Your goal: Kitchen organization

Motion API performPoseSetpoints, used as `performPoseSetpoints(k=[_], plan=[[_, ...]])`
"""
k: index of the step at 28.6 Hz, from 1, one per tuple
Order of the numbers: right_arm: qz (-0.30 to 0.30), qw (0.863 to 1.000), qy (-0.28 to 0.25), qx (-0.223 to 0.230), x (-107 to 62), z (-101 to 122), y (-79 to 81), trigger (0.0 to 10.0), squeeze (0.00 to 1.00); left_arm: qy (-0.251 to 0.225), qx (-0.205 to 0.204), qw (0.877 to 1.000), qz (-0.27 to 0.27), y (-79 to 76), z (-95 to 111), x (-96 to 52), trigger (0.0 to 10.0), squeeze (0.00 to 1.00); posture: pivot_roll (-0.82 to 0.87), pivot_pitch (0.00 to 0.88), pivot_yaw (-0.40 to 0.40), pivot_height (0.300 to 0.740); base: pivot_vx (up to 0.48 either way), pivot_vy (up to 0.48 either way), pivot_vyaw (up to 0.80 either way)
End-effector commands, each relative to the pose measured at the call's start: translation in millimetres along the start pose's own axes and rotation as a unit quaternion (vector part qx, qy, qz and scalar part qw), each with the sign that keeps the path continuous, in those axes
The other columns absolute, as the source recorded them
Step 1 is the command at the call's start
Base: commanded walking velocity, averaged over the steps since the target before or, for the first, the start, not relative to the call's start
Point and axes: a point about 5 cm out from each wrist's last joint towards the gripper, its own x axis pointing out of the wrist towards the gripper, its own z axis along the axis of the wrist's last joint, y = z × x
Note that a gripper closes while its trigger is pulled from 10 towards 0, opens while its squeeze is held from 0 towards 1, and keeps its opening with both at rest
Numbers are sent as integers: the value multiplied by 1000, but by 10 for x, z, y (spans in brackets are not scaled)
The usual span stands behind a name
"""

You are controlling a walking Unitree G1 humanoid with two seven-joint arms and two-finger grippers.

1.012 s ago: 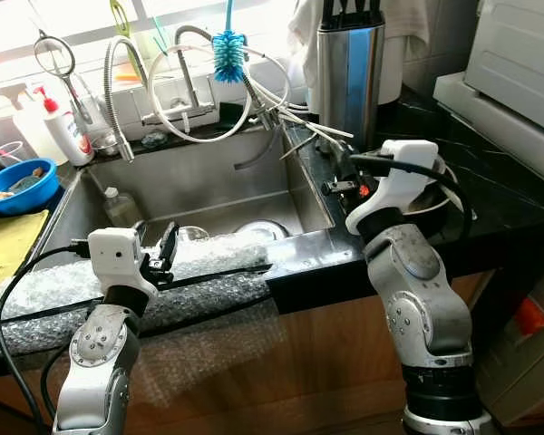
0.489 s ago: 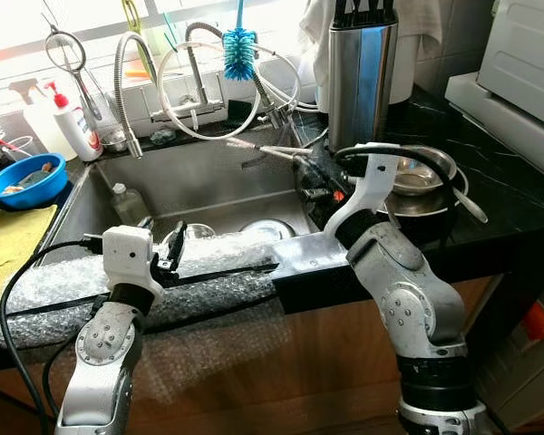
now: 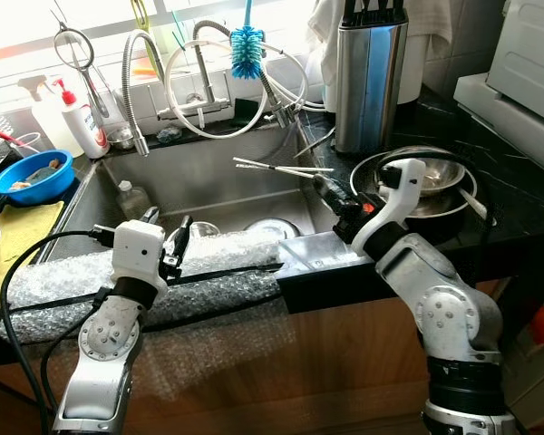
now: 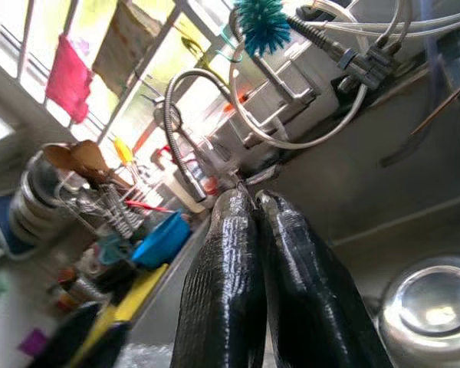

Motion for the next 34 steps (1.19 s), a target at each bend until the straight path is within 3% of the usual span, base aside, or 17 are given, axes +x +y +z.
performPoseSetpoints(k=[1,13,34], plan=[[35,999,-1,7,47,39,128,10000,0,-13,30,999,-4,28,47,41,10000,0,-98,0,138,740,0,0,0],[71,996,20,50,71,-13,261,10000,0,-45,103,992,-49,-111,144,107,10000,0,-99,0,136,740,0,0,0],[120,986,106,50,66,-372,528,10000,0,-56,145,986,-58,-209,163,129,10000,0,-96,0,124,740,0,0,0]])
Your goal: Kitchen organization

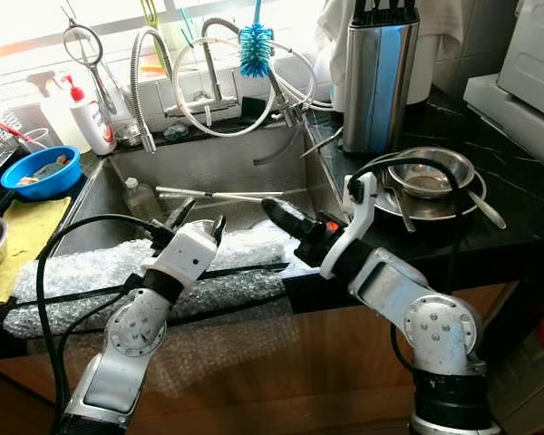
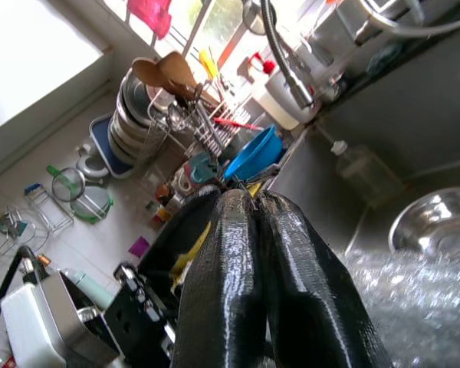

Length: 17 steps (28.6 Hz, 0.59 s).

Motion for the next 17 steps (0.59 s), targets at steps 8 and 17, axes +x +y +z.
performPoseSetpoints(k=[8,17], plan=[[18,1000,7,-12,37,-11,108,10000,0,-1,29,1000,9,43,-13,26,10000,0,-97,0,123,740,0,0,0],[24,1000,13,-14,52,-52,147,10000,0,13,39,999,10,25,-53,45,10000,0,-101,0,126,740,0,0,0]])
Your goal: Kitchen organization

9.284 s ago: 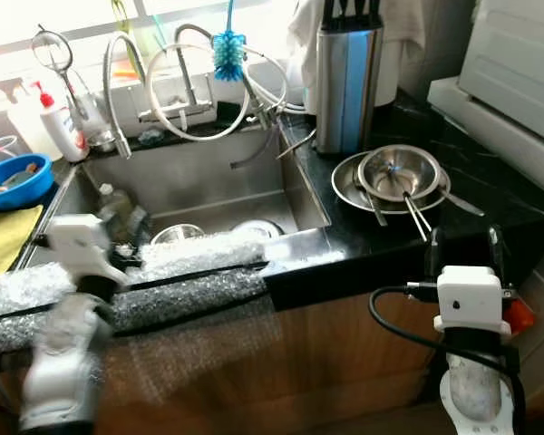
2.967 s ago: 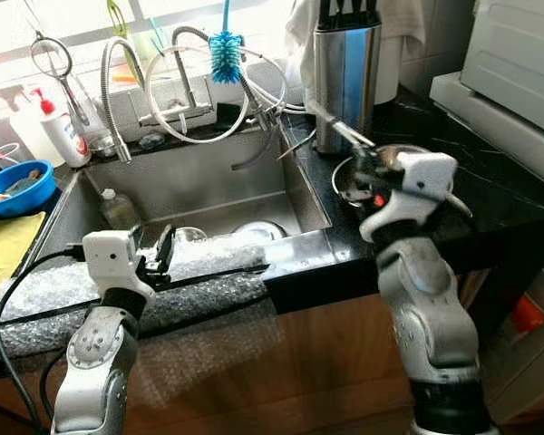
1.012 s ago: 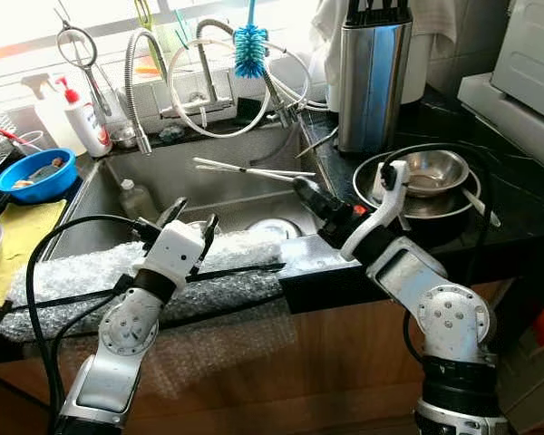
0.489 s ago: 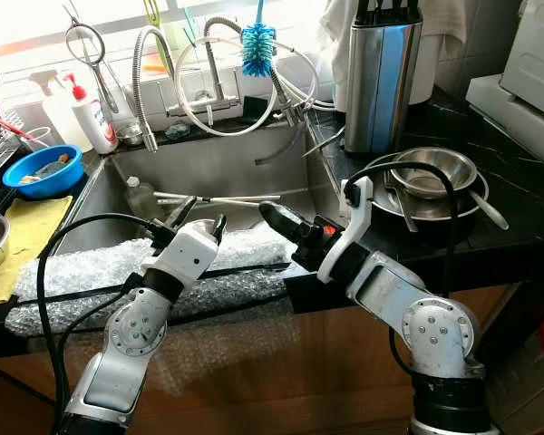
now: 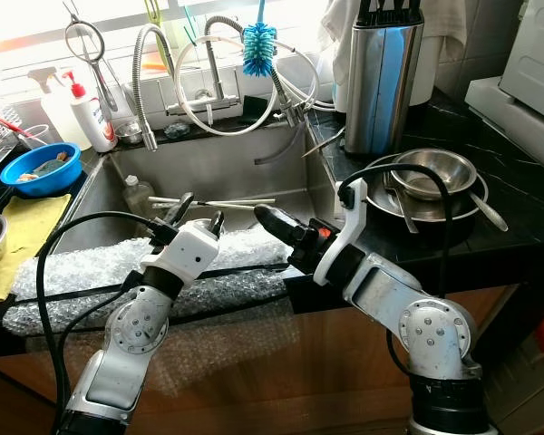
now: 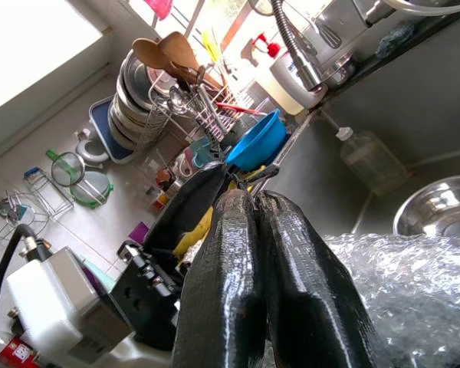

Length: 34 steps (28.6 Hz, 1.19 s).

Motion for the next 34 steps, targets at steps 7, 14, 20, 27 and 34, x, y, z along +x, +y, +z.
performPoseSetpoints(k=[7,14,20,27,34], plan=[[29,1000,9,-7,59,-52,159,10000,0,17,27,999,-1,12,-64,6,10000,0,-98,0,125,740,0,0,0],[28,1000,9,-8,57,-60,168,10000,0,26,41,999,17,46,-96,19,10000,0,-105,0,127,740,0,0,0],[26,1000,10,-9,52,-69,168,10000,0,33,38,998,25,67,-122,17,0,0,-105,0,126,740,0,0,0],[27,1000,10,-9,56,-70,171,10000,0,35,39,998,22,54,-130,15,0,0,-105,0,126,740,0,0,0],[26,999,13,-25,52,-74,179,10000,0,36,40,998,21,48,-133,18,0,0,-108,0,127,740,0,0,0]])
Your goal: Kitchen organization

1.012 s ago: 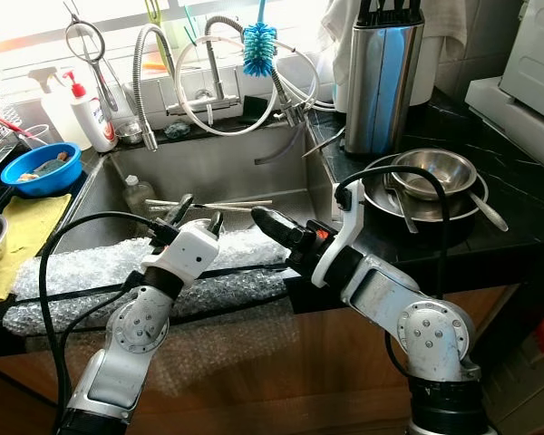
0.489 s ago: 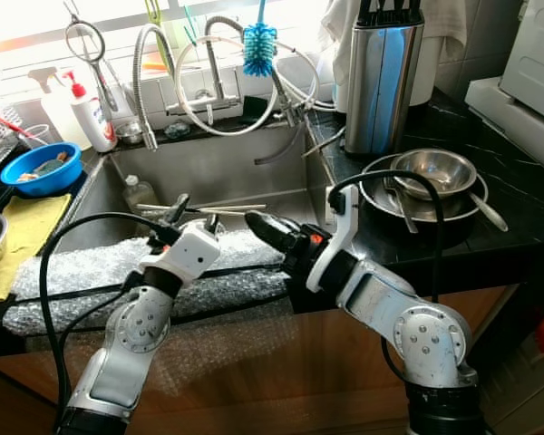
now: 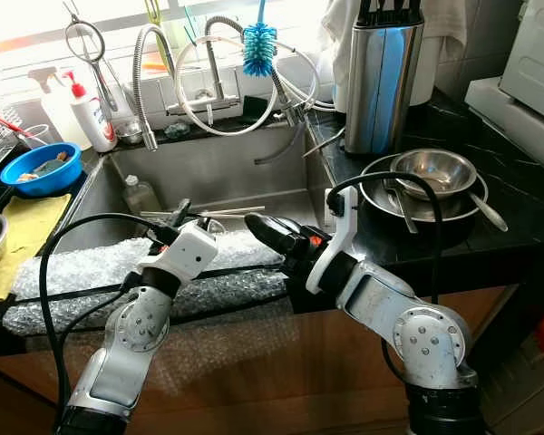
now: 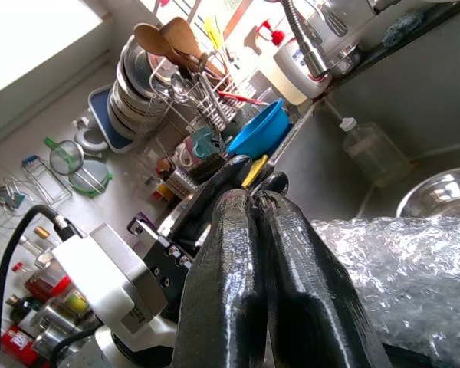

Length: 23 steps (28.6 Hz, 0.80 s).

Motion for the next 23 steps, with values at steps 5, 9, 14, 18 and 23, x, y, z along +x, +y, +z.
performPoseSetpoints(k=[5,9,14,18,23], plan=[[26,999,0,-20,38,11,124,10000,0,3,8,1000,5,46,-19,16,0,0,-106,0,126,740,0,0,0],[25,999,-1,-24,40,14,121,10000,0,4,10,1000,6,51,-22,17,0,0,-105,0,125,740,0,0,0],[25,999,-5,-27,44,22,120,10000,1000,3,12,1000,7,57,-22,19,0,0,-106,0,127,740,0,0,0],[25,999,-9,-31,43,31,121,10000,1000,3,12,1000,6,58,-21,20,0,0,-106,0,127,740,0,0,0],[24,999,-16,-34,47,47,123,10000,1000,2,14,1000,7,64,-19,23,0,0,-106,0,127,740,0,0,0]])
